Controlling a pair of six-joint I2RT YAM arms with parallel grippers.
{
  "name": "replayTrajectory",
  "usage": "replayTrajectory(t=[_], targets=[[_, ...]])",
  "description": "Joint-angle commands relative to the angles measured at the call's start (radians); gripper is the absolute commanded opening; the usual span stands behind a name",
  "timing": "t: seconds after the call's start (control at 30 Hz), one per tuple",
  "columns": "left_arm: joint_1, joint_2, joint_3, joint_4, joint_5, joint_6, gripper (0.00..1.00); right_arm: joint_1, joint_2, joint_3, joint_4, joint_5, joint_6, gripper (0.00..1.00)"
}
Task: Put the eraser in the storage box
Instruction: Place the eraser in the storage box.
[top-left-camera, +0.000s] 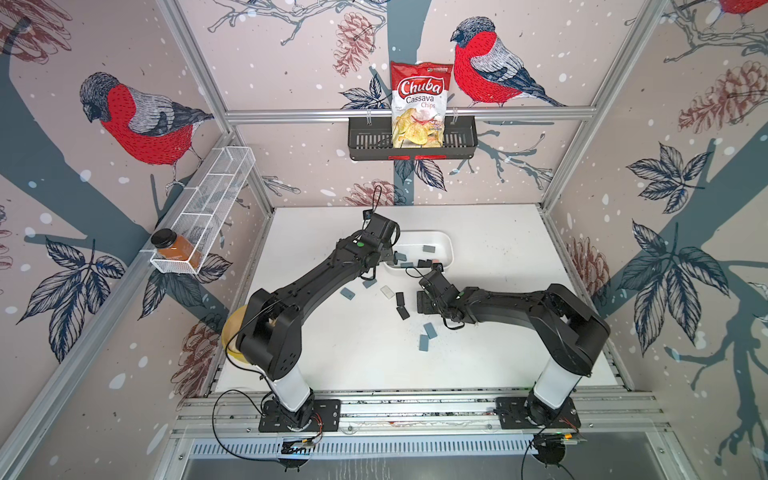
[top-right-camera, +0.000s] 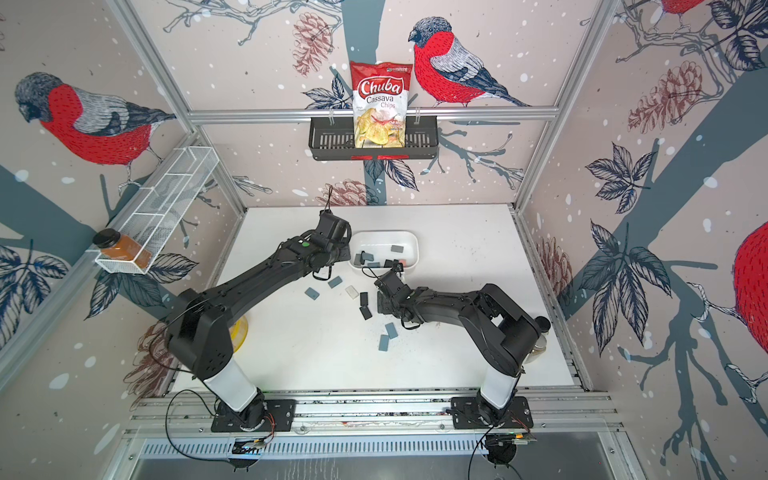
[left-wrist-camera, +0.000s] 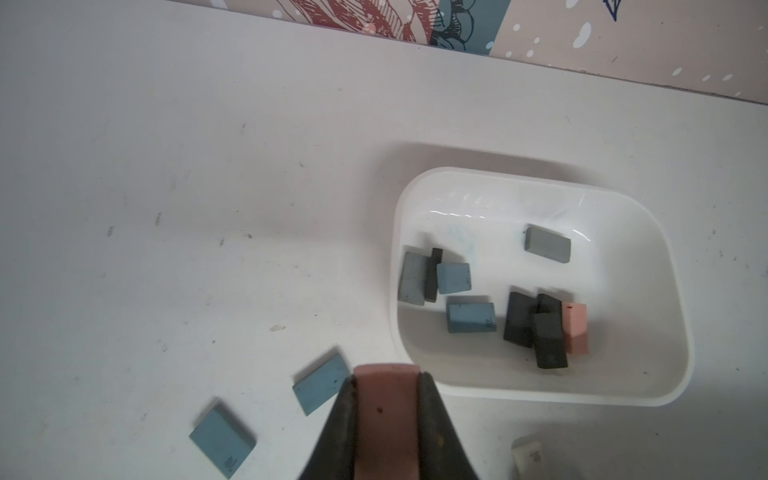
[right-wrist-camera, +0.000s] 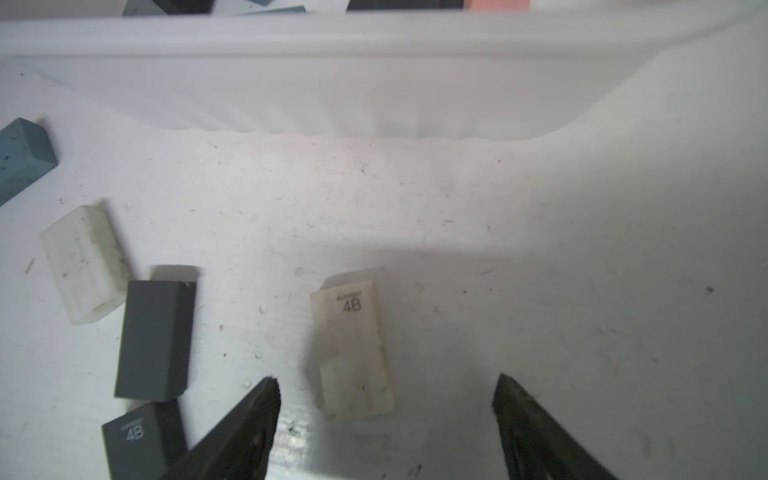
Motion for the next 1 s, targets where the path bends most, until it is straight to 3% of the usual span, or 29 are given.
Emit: replayTrajectory(t=[0.0, 0.57, 0.8, 0.97], targets=[[0.004, 0.076, 0.079, 0.047, 0.074, 0.032, 0.08, 0.005, 0.002, -0.002, 0.041, 0.006, -0.019, 0.82], [0.012, 0.429, 0.375, -0.003, 0.116, 0.057, 0.09, 0.019, 0.035, 0.047, -0.01, 0.039, -0.031, 0.68], [0.014, 0.49, 0.392, -0.007, 0.126, 0.044, 0.11, 0.018, 0.044, 0.04, -0.002, 0.04, -0.036, 0.66], [0.013, 0.544, 0.397, -0.018, 0.117, 0.049, 0.18, 0.021, 0.071, 0.06, -0.01, 0.032, -0.039, 0.66]])
